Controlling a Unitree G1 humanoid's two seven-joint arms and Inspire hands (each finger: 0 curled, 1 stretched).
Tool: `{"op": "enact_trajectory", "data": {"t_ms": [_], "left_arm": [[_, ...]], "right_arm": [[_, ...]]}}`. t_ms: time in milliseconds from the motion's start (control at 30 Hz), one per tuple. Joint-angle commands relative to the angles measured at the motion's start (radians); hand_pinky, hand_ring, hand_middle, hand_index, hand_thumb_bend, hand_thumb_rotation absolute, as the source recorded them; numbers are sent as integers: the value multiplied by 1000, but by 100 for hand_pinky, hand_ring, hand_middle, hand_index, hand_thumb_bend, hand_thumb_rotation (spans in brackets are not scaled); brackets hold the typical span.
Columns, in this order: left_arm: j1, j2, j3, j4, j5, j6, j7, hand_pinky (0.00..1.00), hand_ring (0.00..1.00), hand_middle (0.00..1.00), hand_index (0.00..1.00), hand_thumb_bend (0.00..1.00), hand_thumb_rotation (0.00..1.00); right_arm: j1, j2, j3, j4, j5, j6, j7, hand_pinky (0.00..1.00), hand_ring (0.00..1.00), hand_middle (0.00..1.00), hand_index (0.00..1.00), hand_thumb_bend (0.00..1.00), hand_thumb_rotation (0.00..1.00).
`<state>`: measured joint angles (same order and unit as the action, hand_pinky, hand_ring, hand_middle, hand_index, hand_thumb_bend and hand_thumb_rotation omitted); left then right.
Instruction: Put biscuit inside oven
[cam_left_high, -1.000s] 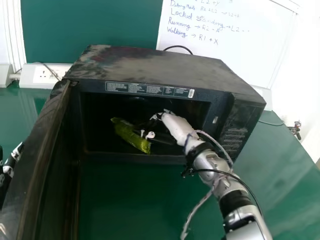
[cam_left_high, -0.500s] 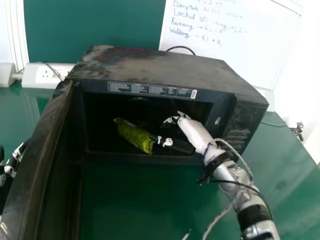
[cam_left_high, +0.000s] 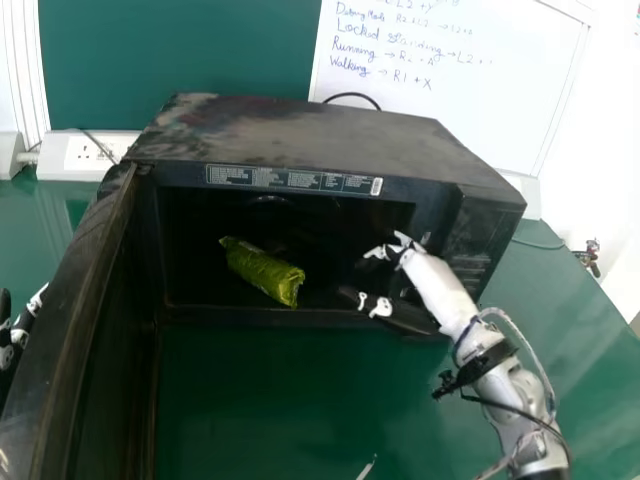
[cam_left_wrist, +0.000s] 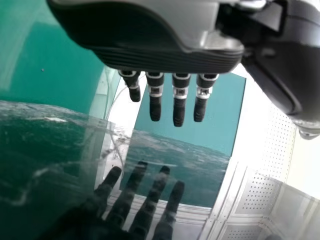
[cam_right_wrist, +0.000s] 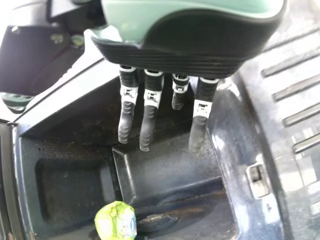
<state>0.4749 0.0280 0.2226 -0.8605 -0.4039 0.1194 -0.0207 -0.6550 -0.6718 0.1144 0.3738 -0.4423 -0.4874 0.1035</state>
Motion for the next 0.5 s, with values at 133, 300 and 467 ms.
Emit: {"op": "enact_trajectory", "data": {"t_ms": [133,300,467], "left_arm": [[5,4,5,-2,1,3,4,96,92,91,92,89,99],[-1,5,5,2,-1,5,6,97,92,91,92,89,98],[-3,6,7,2,-2,11,7,97,92,91,92,89,99]], "right_arm": [[86,-46,-64,-69,41,-32,22,52,63,67,64,100,1],[155,-58,-109,-120,67,-32,23,52,62,66,65,100,0],[227,-66,-155,-208,79,23,45,56,66,69,66,100,0]]}}
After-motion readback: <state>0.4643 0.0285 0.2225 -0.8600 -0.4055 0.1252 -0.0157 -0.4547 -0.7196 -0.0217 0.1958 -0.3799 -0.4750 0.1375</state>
